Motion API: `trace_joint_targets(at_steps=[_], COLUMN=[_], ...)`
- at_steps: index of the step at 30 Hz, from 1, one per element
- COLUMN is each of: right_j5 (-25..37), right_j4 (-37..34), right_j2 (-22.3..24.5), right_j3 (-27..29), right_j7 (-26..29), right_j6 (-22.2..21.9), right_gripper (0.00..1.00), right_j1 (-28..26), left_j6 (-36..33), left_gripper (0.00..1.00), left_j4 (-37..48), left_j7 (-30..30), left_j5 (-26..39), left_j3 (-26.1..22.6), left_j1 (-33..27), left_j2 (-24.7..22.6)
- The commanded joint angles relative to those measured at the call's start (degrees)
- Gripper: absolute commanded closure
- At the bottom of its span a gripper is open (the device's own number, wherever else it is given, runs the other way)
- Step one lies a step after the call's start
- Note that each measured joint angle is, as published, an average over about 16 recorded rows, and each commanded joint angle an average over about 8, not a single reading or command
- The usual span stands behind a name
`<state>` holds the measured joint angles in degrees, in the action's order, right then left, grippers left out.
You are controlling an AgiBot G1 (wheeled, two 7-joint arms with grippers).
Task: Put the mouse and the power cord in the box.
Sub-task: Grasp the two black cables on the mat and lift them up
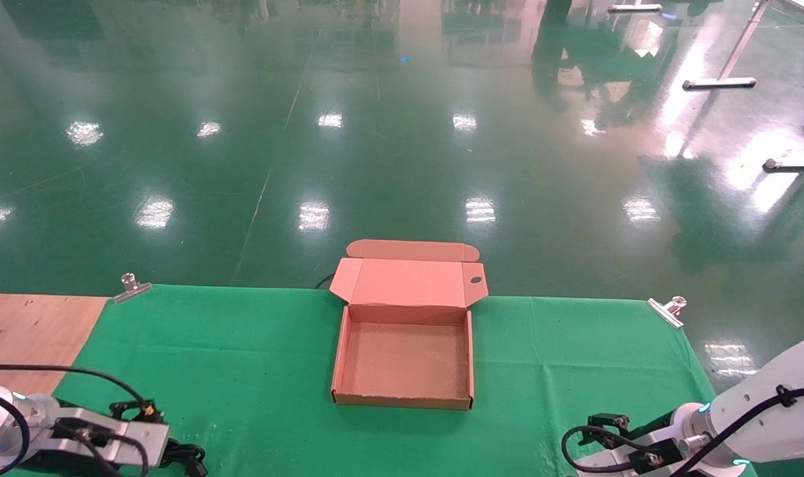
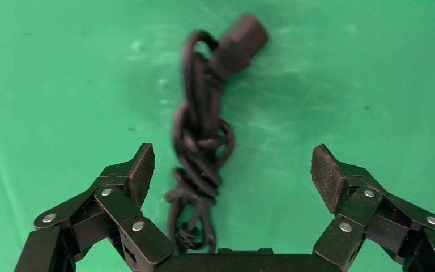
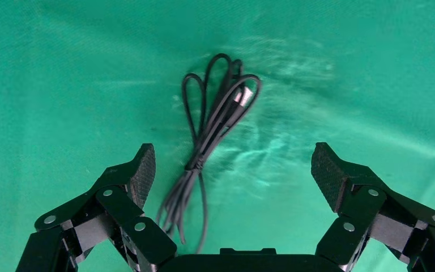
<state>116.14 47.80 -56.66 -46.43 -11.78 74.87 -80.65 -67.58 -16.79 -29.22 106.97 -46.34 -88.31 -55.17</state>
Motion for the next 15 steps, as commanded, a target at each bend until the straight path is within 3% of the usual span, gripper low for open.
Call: trace_joint_targets(at_steps=[1,2,4,5,9,10,12,13,15], right_j5=[-0.2,-0.3,-0.5,-0.6,-0.9,-1.0,-1.0,-1.0,-1.1], right_j4=[-2.9,-4.1,-6.3,-7.3,-10.8,-11.6,-12.9,-13.6,-14.8], right_j2=[-0.9,-1.2,-1.7,-2.0,-2.6,-2.7,-2.9,-2.9,-3.0], right_j3=[-0.1,-0.1,-0.1,-0.1,-0.2,-0.1,-0.1,-0.1,-0.1], right_j7=[-1.7,-2.4,-3.5,-4.1,-6.2,-6.7,-7.7,-8.1,-8.9], right_j6=[-0.6,-0.7,-0.8,-0.9,-1.2,-1.3,-1.5,-1.7,-1.8], right_gripper=[0.03,0.09,0.33,0.46,0.93,0.99,1.0,1.0,1.0], right_j1=[-0.4,-0.6,-0.8,-1.0,-1.4,-1.5,-1.9,-2.0,-2.4], left_j6=[1.1,1.4,2.0,2.3,3.6,4.0,4.7,5.1,5.9], left_gripper=[0.0,0.0,0.0,0.05,0.51,0.64,0.89,0.96,1.0], left_j4=[2.7,3.6,5.3,6.2,8.9,9.5,10.4,10.8,11.5], left_j7=[-1.8,-2.5,-3.6,-4.1,-5.6,-6.0,-6.6,-6.9,-7.4], left_j5=[-1.0,-1.4,-1.8,-1.9,-2.1,-2.2,-2.2,-2.2,-2.3], left_j3=[0.7,0.9,1.2,1.3,1.5,1.5,1.6,1.6,1.7], left_j1=[-0.2,-0.3,-0.5,-0.6,-1.4,-1.6,-2.0,-2.2,-2.5], left_j2=[-0.4,-0.6,-0.9,-1.0,-1.8,-1.9,-2.2,-2.3,-2.5])
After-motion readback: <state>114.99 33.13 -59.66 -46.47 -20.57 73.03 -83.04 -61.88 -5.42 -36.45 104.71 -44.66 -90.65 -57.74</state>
